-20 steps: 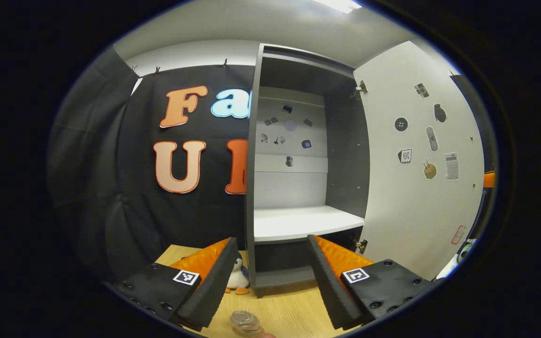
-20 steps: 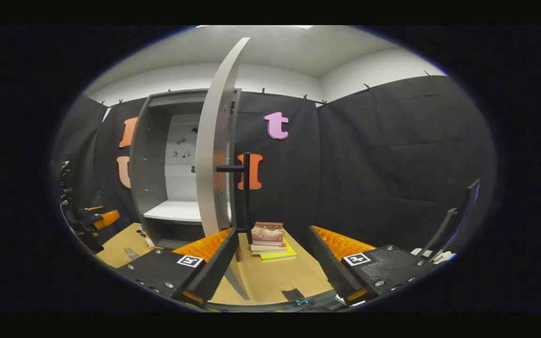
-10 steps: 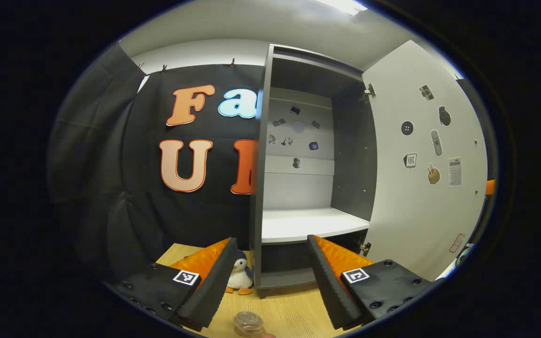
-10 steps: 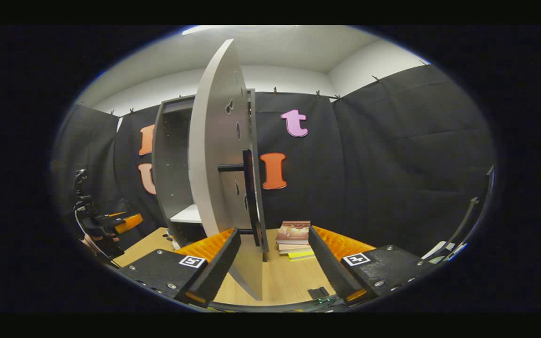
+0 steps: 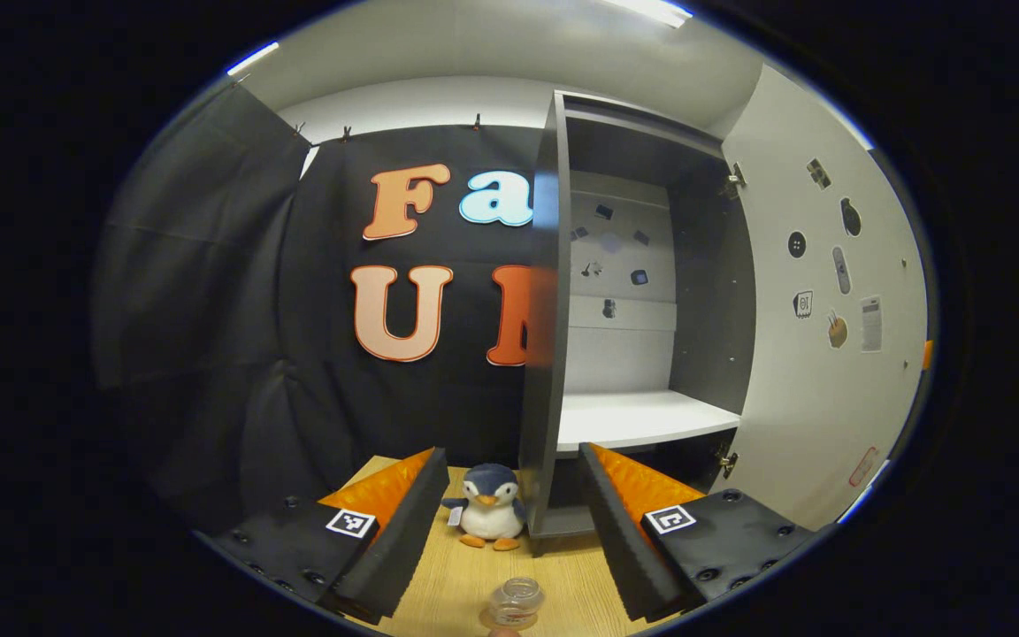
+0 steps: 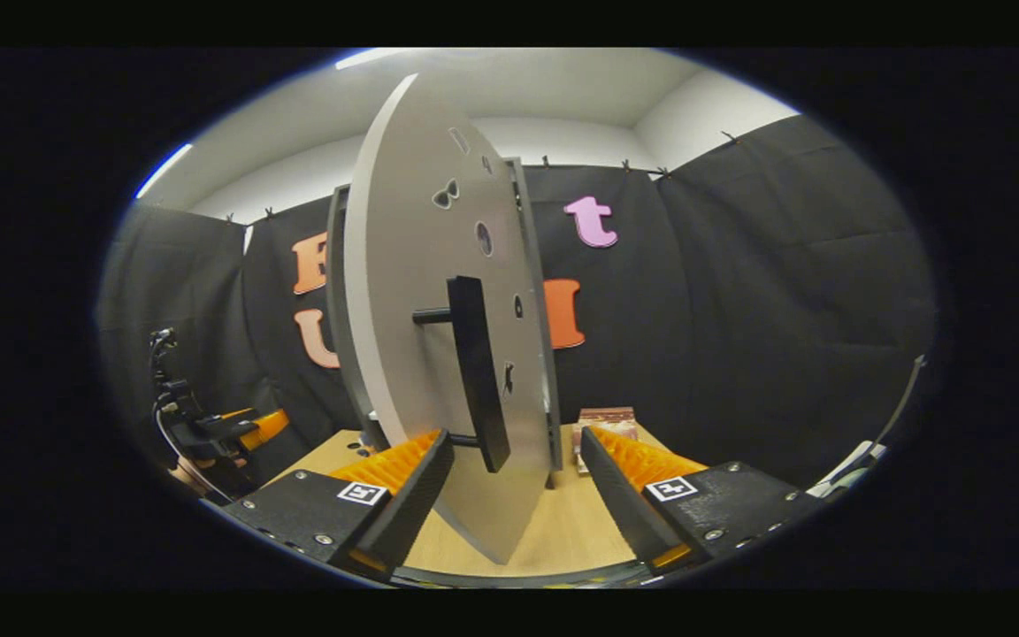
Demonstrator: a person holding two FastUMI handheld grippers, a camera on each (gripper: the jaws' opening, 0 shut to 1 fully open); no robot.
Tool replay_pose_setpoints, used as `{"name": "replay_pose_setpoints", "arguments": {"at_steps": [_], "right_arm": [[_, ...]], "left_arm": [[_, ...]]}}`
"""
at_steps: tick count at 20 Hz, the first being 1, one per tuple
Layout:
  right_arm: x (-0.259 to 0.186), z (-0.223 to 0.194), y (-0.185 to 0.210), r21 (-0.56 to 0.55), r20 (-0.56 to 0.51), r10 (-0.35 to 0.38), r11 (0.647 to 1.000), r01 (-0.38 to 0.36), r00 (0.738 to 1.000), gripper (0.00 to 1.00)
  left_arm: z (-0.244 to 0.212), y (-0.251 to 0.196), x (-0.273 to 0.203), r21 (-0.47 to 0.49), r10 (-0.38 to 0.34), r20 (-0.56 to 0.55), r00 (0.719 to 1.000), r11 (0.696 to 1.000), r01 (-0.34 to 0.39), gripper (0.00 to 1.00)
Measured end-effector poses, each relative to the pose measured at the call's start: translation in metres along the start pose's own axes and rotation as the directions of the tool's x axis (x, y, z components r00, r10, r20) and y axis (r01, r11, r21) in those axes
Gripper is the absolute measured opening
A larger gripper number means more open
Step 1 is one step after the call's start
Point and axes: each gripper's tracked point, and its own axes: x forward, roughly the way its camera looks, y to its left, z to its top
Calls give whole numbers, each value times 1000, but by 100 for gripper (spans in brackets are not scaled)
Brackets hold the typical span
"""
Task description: Open the cabinet door with the right hand, grasp the bottle in the cabinet with the left hand and place it on the coaster, then close the cabinet door with the right hand.
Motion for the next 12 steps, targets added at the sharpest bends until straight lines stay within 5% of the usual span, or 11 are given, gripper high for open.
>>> {"name": "replay_pose_setpoints", "arguments": {"at_steps": [5,7,9,12], "right_arm": [[32,-2,49,68,16,60,996,-61,998,97],[47,-5,72,86,7,93,992,-93,996,86],[64,-5,88,96,13,97,991,-97,995,100],[92,-7,115,97,13,110,989,-111,994,95]], "left_arm": [[6,23,7,6,-18,8,1000,1000,18,95],[5,34,11,-1,-28,5,1000,1000,28,95],[6,45,15,-2,-30,4,1000,1000,30,95],[4,61,22,-2,-31,-3,1000,1000,31,95]]}}
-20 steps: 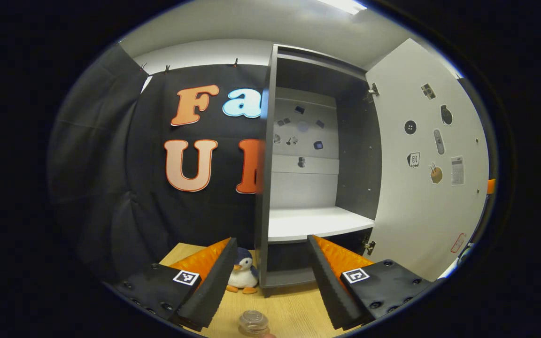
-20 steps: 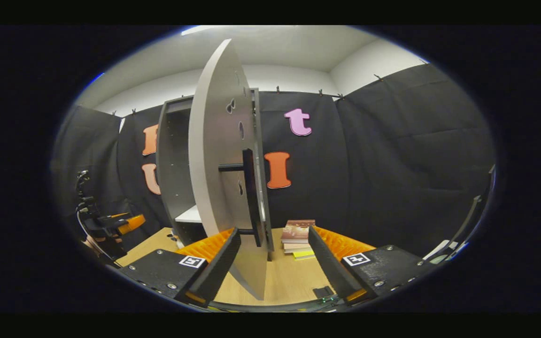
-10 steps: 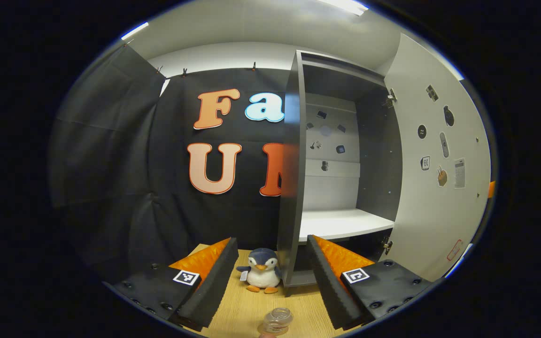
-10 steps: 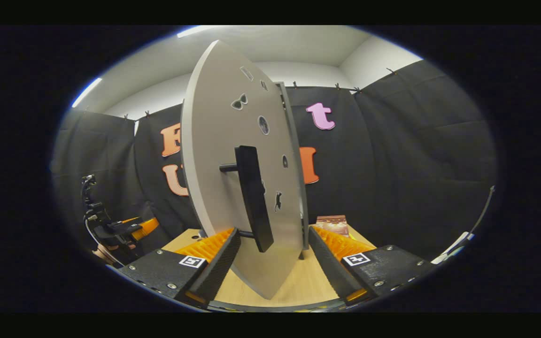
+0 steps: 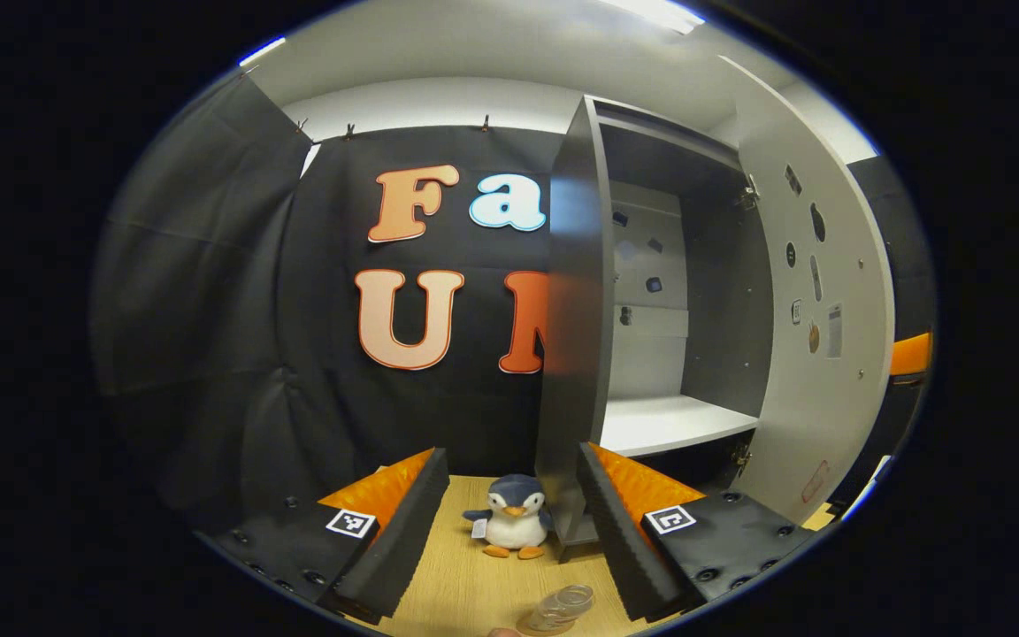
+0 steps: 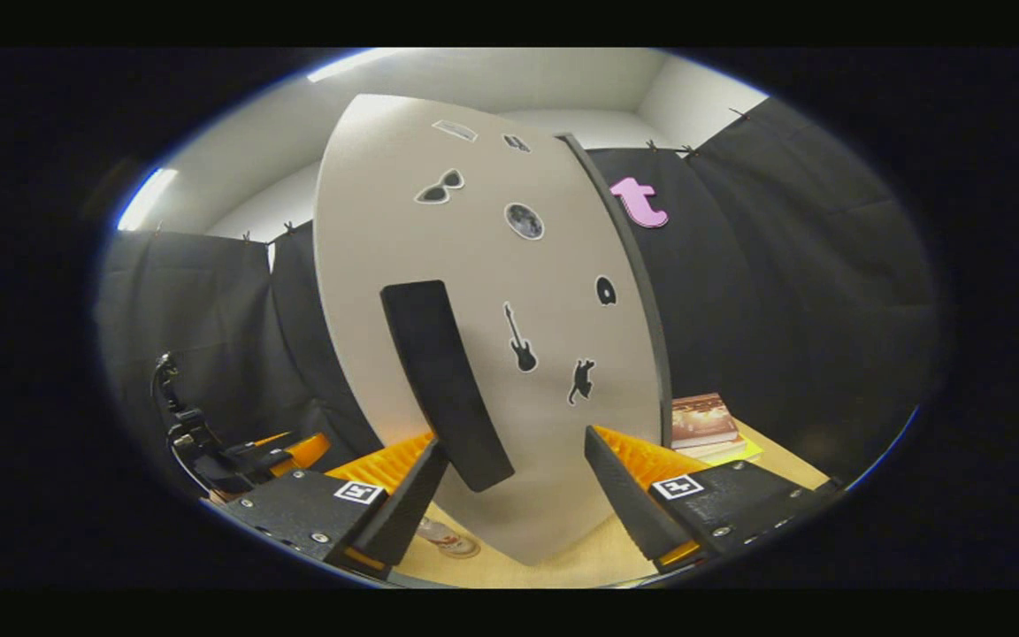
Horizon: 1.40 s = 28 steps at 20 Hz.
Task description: Open the cabinet door with the right hand, grasp the bottle in the cabinet with the left hand and place it on the coaster, then close the cabinet door with the right hand.
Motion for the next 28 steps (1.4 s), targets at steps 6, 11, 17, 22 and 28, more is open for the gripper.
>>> {"name": "replay_pose_setpoints", "arguments": {"at_steps": [6,11,17,22,28], "right_arm": [[26,1,19,-86,32,19,996,-16,999,100],[46,3,29,-150,42,-7,989,13,999,100],[64,3,37,-169,43,-50,984,57,998,97],[75,2,41,-141,45,-41,989,47,998,97],[88,1,45,-137,44,-36,990,42,998,98]], "left_arm": [[-7,39,8,-4,41,-22,999,999,-41,95],[-10,54,17,-12,50,-24,998,999,-50,94],[-11,63,29,-12,44,-10,999,999,-44,94],[-9,71,39,-11,42,-12,999,999,-42,94],[-15,82,41,-21,50,-27,998,999,-50,94]]}}
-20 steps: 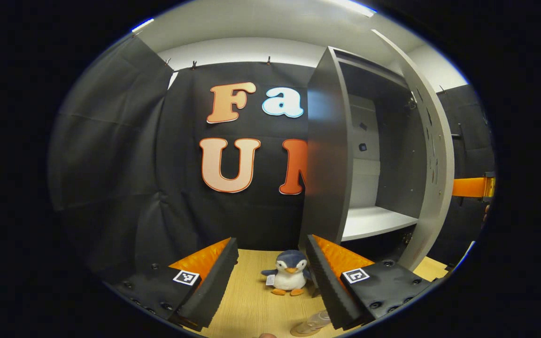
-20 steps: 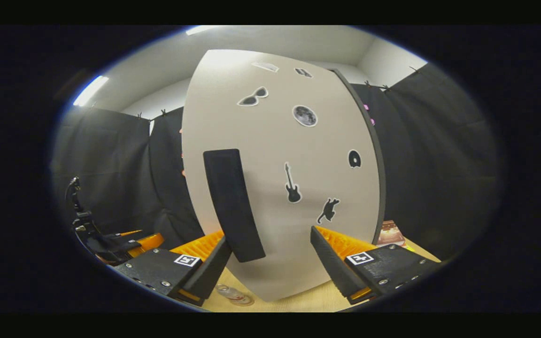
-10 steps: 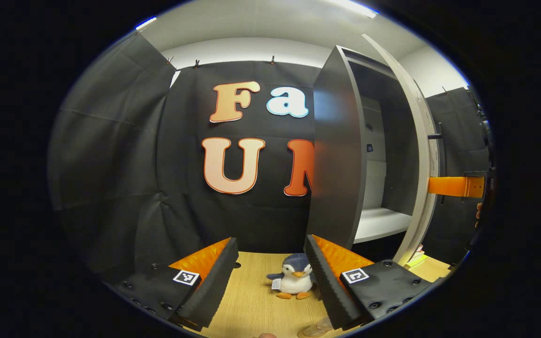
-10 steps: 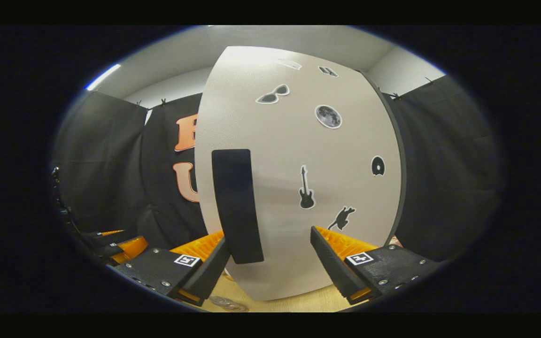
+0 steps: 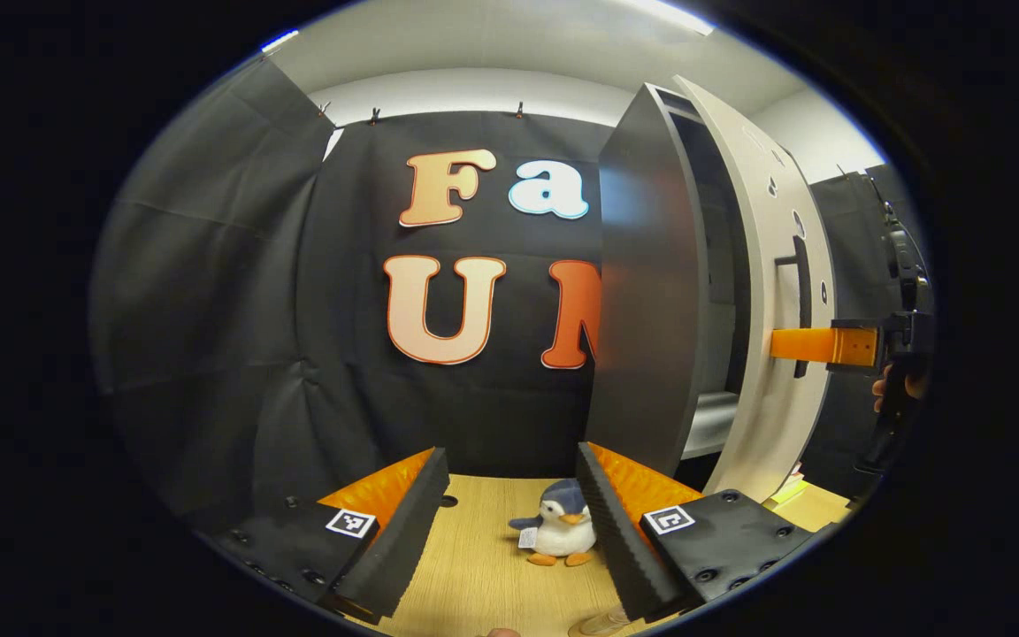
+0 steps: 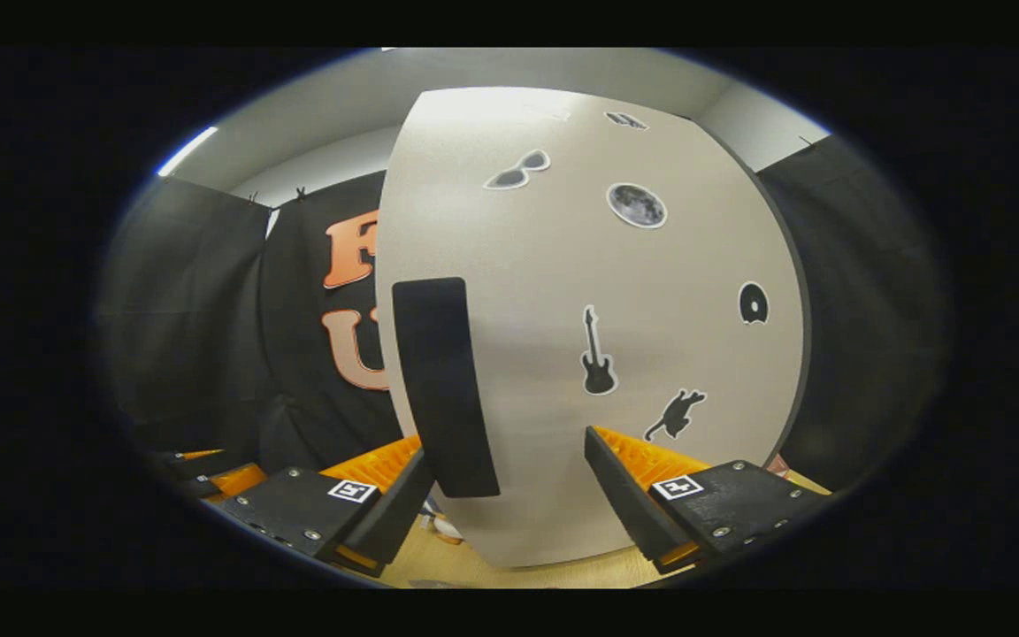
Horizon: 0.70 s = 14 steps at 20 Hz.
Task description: Open the cabinet door with the right hand, grasp the bottle in the cabinet with the left hand and place it on the coaster, then close the cabinet door with the right hand.
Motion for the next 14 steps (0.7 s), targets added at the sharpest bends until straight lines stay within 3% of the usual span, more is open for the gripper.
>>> {"name": "replay_pose_setpoints", "arguments": {"at_steps": [14], "right_arm": [[22,0,-13,-106,0,-73,992,72,997,98]], "left_arm": [[-6,16,-2,12,32,-19,999,999,-32,94]]}}
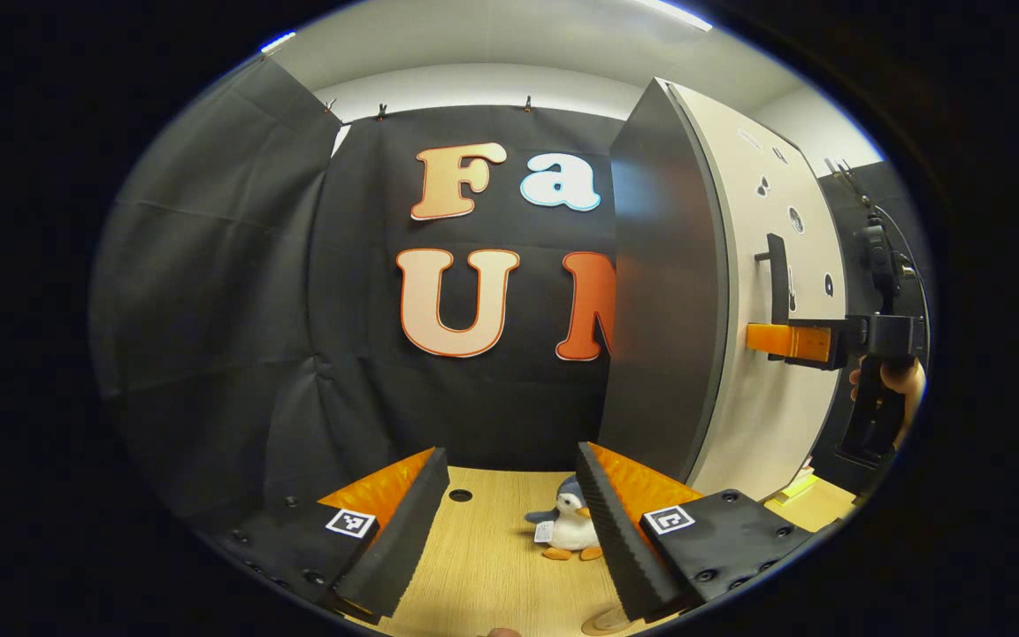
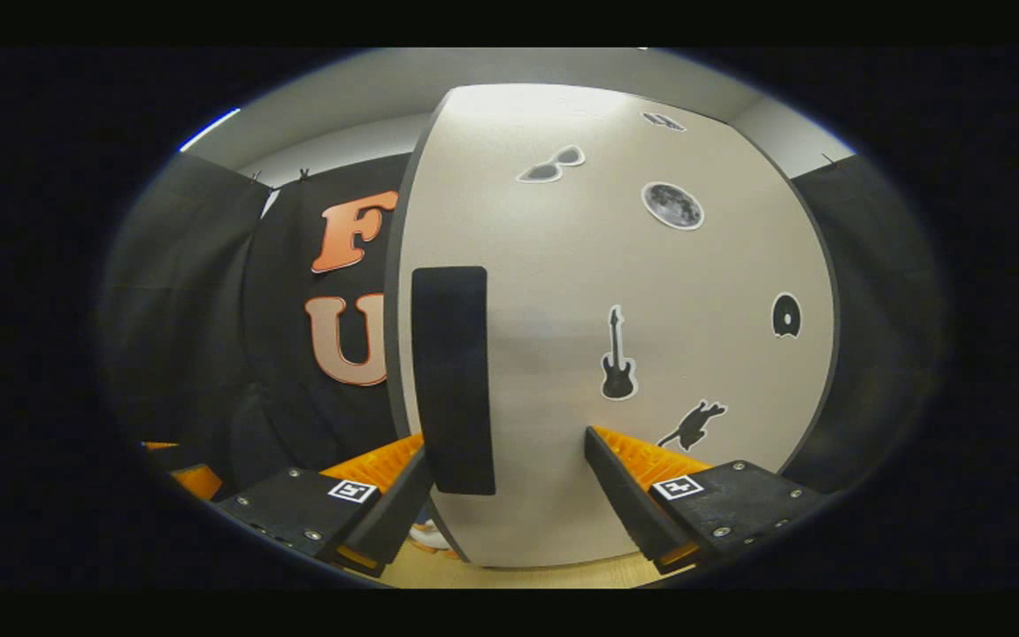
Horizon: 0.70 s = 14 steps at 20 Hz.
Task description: Open the cabinet door with the right hand, grasp the bottle in the cabinet with the left hand and place it on the coaster, then close the cabinet door with the right hand.
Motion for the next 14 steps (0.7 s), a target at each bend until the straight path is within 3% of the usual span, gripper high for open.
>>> {"name": "replay_pose_setpoints", "arguments": {"at_steps": [7,14], "right_arm": [[2,-1,-1,-14,2,-32,999,32,999,98],[-12,-3,10,5,-7,17,1000,-17,1000,98]], "left_arm": [[-2,5,-7,-1,25,-12,1000,1000,-25,94],[3,8,-14,8,43,-7,999,999,-43,94]]}}
